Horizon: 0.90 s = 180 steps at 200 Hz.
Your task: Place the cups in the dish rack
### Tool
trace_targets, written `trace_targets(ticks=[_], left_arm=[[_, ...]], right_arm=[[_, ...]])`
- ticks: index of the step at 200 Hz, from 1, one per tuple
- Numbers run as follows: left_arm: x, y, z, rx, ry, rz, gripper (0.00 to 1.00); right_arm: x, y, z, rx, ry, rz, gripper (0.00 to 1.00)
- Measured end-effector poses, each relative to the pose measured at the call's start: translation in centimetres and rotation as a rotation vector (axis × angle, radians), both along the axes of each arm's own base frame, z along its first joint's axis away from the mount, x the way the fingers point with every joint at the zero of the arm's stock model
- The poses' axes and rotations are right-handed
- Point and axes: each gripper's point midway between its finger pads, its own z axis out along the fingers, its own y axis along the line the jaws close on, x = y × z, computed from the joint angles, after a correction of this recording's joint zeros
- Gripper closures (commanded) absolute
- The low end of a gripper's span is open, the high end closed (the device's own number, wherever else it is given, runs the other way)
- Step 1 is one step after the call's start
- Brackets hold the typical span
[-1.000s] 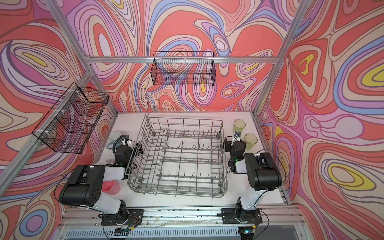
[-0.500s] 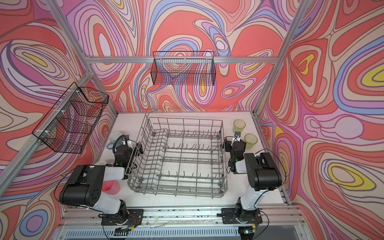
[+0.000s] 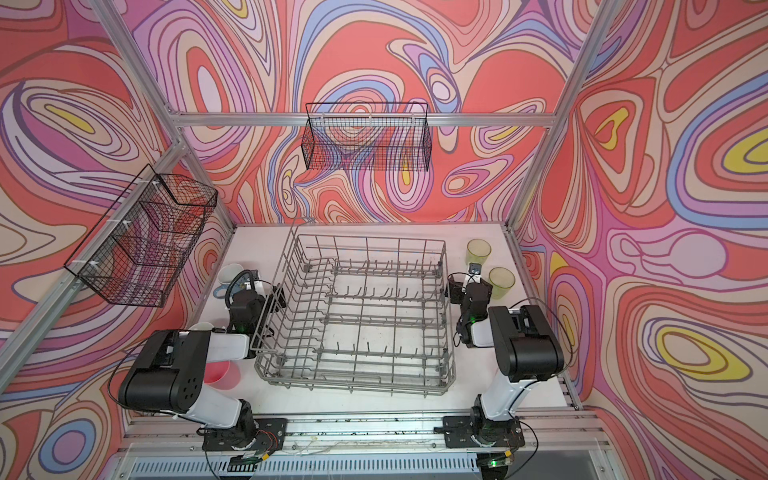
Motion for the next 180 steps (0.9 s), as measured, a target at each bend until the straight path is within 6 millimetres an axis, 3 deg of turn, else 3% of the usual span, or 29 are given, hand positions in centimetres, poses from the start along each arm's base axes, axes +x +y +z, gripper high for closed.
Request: trace_targets(ticks=[180], left_arm=[[-0.04, -0.04, -0.12, 0.001, 0.005, 0.0, 0.02]], right_arm=[[0.0, 0.01, 0.0, 0.0, 0.0, 0.0, 0.02]])
